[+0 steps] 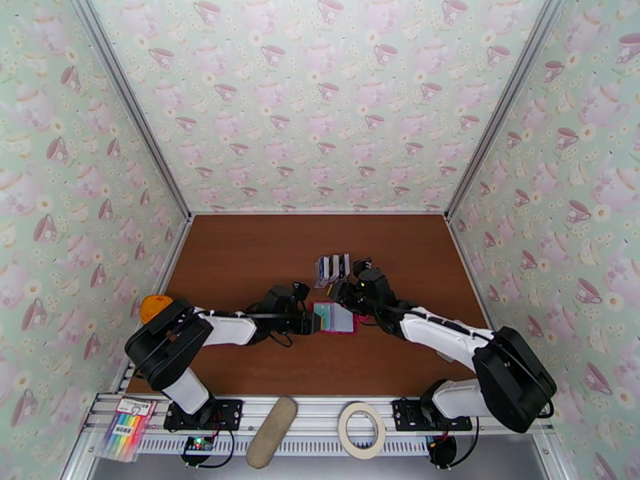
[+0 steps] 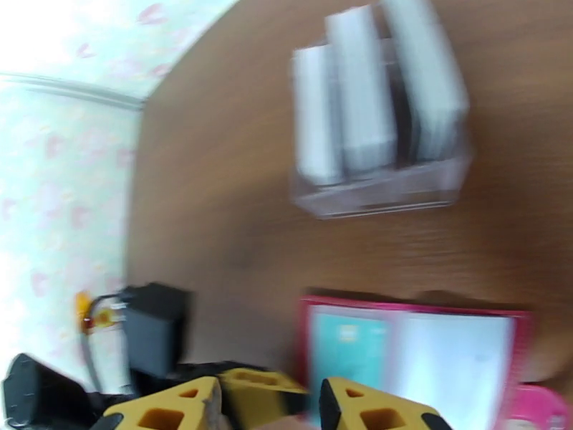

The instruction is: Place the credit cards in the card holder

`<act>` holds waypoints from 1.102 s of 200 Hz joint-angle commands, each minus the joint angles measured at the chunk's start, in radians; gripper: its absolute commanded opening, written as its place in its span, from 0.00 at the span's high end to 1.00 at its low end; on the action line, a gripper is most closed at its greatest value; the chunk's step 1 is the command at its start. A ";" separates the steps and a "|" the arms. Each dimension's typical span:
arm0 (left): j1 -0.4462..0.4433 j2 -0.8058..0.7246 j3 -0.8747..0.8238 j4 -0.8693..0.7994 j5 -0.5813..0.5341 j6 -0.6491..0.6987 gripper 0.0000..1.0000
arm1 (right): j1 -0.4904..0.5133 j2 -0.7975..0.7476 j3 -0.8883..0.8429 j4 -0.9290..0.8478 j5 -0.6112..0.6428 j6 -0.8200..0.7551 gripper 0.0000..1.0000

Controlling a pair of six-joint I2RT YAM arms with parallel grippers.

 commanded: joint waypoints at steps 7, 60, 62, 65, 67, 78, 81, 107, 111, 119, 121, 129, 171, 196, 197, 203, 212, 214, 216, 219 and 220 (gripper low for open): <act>0.018 0.080 -0.026 -0.140 -0.072 0.018 0.45 | 0.001 0.046 0.056 -0.187 0.117 -0.116 0.56; 0.020 0.083 -0.024 -0.142 -0.073 0.015 0.45 | 0.000 0.146 0.132 -0.240 0.170 -0.161 0.56; 0.020 0.083 -0.024 -0.143 -0.073 0.016 0.45 | 0.000 0.150 0.135 -0.242 0.171 -0.163 0.56; 0.022 0.083 -0.024 -0.143 -0.073 0.016 0.45 | 0.001 0.156 0.139 -0.245 0.173 -0.165 0.56; 0.023 0.081 -0.024 -0.143 -0.072 0.017 0.45 | 0.001 0.158 0.141 -0.246 0.175 -0.166 0.56; 0.023 0.080 -0.024 -0.146 -0.073 0.017 0.45 | 0.000 0.173 0.151 -0.254 0.183 -0.172 0.56; 0.025 0.079 -0.025 -0.148 -0.073 0.017 0.45 | 0.000 0.177 0.153 -0.254 0.182 -0.172 0.56; 0.025 0.080 -0.024 -0.150 -0.072 0.018 0.45 | 0.001 0.202 0.169 -0.257 0.181 -0.181 0.56; 0.026 0.082 -0.024 -0.148 -0.071 0.018 0.45 | 0.001 0.206 0.171 -0.260 0.184 -0.182 0.56; 0.027 0.083 -0.023 -0.147 -0.070 0.018 0.45 | 0.000 0.213 0.174 -0.263 0.187 -0.184 0.56; 0.027 0.084 -0.024 -0.146 -0.069 0.019 0.45 | 0.000 0.214 0.175 -0.264 0.188 -0.185 0.56; 0.028 0.086 -0.024 -0.145 -0.069 0.018 0.45 | 0.000 0.220 0.179 -0.264 0.189 -0.188 0.55; 0.031 0.091 -0.024 -0.140 -0.065 0.018 0.45 | 0.000 0.249 0.187 -0.254 0.178 -0.191 0.56; 0.033 0.093 -0.024 -0.139 -0.065 0.017 0.45 | 0.002 0.266 0.189 -0.247 0.171 -0.191 0.56; 0.033 0.092 -0.024 -0.138 -0.064 0.017 0.45 | 0.002 0.266 0.190 -0.247 0.171 -0.191 0.56; 0.032 0.092 -0.026 -0.138 -0.066 0.017 0.45 | 0.002 0.270 0.191 -0.248 0.172 -0.192 0.56; 0.033 0.092 -0.026 -0.137 -0.063 0.017 0.45 | 0.002 0.279 0.193 -0.248 0.173 -0.193 0.56; 0.034 0.092 -0.026 -0.137 -0.064 0.017 0.45 | 0.002 0.281 0.193 -0.247 0.173 -0.192 0.56; 0.033 0.092 -0.028 -0.137 -0.064 0.017 0.45 | 0.002 0.282 0.193 -0.247 0.173 -0.192 0.56; 0.034 0.092 -0.027 -0.137 -0.064 0.017 0.45 | 0.001 0.285 0.195 -0.247 0.173 -0.193 0.56; 0.034 0.092 -0.027 -0.136 -0.064 0.017 0.45 | 0.001 0.286 0.194 -0.247 0.173 -0.193 0.56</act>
